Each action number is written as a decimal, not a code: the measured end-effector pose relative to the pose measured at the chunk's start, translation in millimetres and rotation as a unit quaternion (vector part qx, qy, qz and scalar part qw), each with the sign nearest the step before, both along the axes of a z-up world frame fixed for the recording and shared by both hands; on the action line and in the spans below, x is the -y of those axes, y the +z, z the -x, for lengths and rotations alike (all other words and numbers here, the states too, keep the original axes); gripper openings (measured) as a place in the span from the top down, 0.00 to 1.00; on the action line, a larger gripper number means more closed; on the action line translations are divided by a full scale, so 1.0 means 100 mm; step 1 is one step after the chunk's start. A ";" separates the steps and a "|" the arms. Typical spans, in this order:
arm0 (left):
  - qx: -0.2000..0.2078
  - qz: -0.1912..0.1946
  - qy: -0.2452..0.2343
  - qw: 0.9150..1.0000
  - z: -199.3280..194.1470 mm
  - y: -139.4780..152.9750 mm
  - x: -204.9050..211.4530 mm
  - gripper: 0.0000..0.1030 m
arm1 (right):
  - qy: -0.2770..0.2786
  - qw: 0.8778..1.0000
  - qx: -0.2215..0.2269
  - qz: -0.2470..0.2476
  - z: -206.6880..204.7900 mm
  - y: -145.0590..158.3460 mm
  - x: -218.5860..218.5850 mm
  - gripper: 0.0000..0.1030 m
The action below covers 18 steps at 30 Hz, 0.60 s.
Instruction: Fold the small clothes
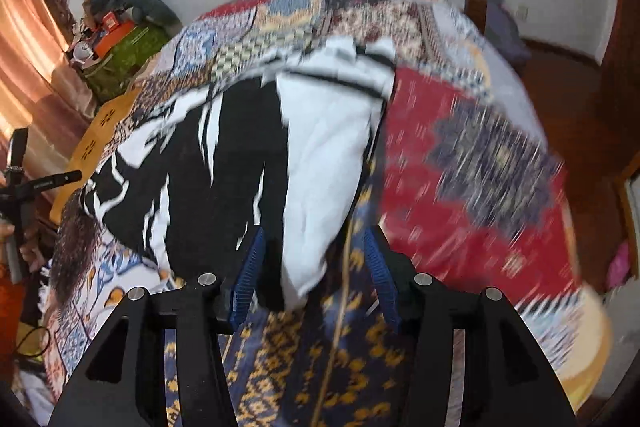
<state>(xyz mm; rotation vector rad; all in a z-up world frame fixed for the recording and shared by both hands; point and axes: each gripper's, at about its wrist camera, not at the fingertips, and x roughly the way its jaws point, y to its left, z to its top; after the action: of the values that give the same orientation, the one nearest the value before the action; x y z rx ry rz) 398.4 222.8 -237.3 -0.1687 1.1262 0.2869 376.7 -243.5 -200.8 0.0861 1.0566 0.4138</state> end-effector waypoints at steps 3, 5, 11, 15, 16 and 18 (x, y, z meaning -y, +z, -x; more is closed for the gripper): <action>-0.017 0.026 0.018 0.999 0.02 -0.18 -0.07 0.28 | -0.018 0.999 -0.033 -0.027 -0.04 -0.16 -0.01 0.54; -0.020 0.043 0.023 0.999 0.02 -0.26 -0.08 0.28 | -0.028 0.997 -0.047 -0.056 -0.06 -0.21 -0.02 0.54; -0.014 0.051 0.005 0.999 0.01 -0.35 0.08 0.72 | -0.020 0.995 -0.053 -0.082 -0.13 -0.24 -0.12 0.66; -0.015 0.037 -0.020 0.999 0.02 -0.29 0.24 0.91 | -0.002 0.996 -0.043 -0.076 -0.08 -0.23 -0.20 0.90; -0.013 0.038 -0.026 0.999 0.05 -0.27 0.27 0.92 | 0.002 0.997 -0.036 -0.069 -0.07 -0.20 -0.22 0.91; -0.006 0.037 -0.036 0.999 0.12 -0.19 0.31 0.94 | 0.018 0.998 -0.025 -0.054 -0.02 -0.14 -0.24 0.93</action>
<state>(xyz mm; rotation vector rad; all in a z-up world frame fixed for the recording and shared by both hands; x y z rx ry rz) 386.8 191.8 -256.7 -0.1908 1.1523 0.1827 378.9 -219.5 -214.4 0.1747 1.0870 0.5023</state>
